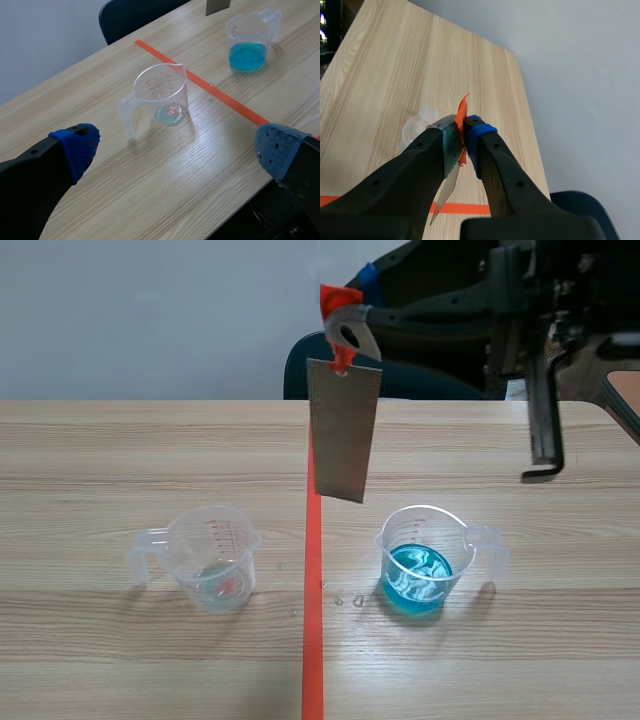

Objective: Do the redox reaction experiment

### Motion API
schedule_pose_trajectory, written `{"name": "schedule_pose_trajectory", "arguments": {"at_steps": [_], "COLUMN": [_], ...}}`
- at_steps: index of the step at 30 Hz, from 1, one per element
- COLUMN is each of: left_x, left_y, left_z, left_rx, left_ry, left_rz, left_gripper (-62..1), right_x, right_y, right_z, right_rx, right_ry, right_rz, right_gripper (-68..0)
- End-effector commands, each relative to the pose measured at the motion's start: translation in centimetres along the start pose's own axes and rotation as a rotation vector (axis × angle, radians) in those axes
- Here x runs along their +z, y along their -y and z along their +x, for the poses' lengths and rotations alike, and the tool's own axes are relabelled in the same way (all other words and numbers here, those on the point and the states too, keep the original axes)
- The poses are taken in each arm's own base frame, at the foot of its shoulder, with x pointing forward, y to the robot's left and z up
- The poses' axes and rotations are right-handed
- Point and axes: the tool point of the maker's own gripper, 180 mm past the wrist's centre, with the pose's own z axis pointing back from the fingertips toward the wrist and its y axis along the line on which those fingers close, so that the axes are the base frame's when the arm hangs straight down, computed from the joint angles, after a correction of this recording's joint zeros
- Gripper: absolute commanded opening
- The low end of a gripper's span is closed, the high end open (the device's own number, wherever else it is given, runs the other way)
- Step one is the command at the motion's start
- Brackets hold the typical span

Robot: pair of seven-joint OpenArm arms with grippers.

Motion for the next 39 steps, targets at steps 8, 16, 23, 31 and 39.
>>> {"name": "schedule_pose_trajectory", "arguments": {"at_steps": [8,16,23,31,39], "left_x": [0.1,0.1,0.1,0.1,0.1], "left_y": [0.0,0.0,0.0,0.0,0.0], "left_z": [0.5,0.5,0.5,0.5,0.5], "left_rx": [0.007,0.007,0.007,0.007,0.007], "left_ry": [0.02,0.02,0.02,0.019,0.019], "left_rz": [0.008,0.008,0.008,0.008,0.008], "left_gripper": [1.4,1.4,1.4,1.4,1.4], "right_x": [-3.2,-6.6,-9.2,-11.2,-12.8], "right_y": [1.3,2.7,2.4,2.4,2.3], "right_z": [1.3,1.6,1.9,2.0,2.1], "right_rx": [-0.053,-0.092,-0.139,-0.173,-0.198], "right_ry": [0.057,0.068,0.065,0.064,0.057], "right_rz": [0.032,0.027,0.056,0.064,0.074], "right_gripper": [-66.9,-66.9,-66.9,-66.9,-66.9]}}
